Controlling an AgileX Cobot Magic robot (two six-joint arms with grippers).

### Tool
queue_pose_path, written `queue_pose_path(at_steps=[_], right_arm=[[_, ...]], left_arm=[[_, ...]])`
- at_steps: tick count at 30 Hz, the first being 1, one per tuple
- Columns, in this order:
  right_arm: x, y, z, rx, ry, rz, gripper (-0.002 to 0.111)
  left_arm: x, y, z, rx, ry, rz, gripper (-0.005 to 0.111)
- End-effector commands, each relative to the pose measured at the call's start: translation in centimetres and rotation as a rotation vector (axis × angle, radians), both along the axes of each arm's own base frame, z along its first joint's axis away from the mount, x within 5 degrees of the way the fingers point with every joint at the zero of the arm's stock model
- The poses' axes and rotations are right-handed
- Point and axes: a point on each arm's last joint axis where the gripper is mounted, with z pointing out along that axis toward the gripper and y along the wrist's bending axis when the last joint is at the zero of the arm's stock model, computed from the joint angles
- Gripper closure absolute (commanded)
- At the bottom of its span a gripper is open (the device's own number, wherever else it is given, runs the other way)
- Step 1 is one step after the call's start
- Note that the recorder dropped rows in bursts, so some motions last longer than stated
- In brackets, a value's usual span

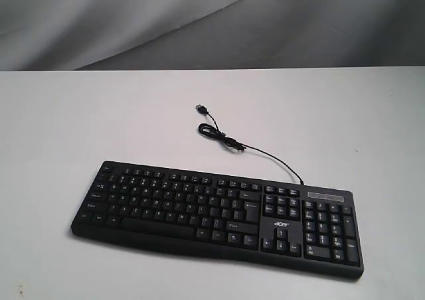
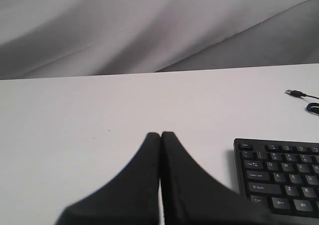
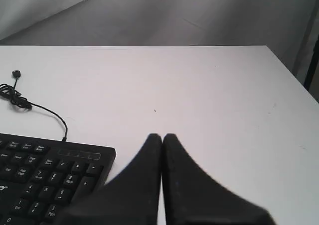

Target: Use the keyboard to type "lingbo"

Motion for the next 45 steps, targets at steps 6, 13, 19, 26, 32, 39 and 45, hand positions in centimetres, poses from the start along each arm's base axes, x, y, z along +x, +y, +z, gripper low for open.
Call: queue_pose_path(at_steps=[6,13,19,26,32,39,45], right_arm=[[0.3,-0.1,2.4,-0.064,-0.277,-0.007,0.108],[-0.3,-0.2,5.4,-0.041,-0.612,-0.020,0.108],[-0.5,-0.1,5.8,-0.043,-0.659,-0.021,0.108],[-2.5,-0.1,8.8,0.262,-1.062,0.061,0.108],[-2.1,0.6,14.0,0.386,-0.990,0.173,0.108],[5.8,0.9,22.8,0.220,-0.643,0.131,0.108],[15.4,-1.1,25.0,-0.017,-0.222,-0.124,0.108]], left_arm=[[0.0,0.0,0.0,-0.001,-0.010,0.000,0.106],[0.0,0.0,0.0,-0.001,-0.010,0.000,0.106],[0.0,0.0,0.0,-0.001,-0.010,0.000,0.106],[0.0,0.0,0.0,-0.001,-0.010,0.000,0.106],[0.0,0.0,0.0,-0.001,-0.010,0.000,0.106],[0.0,0.0,0.0,-0.001,-0.010,0.000,0.106],[0.0,0.0,0.0,-0.001,-0.010,0.000,0.106]])
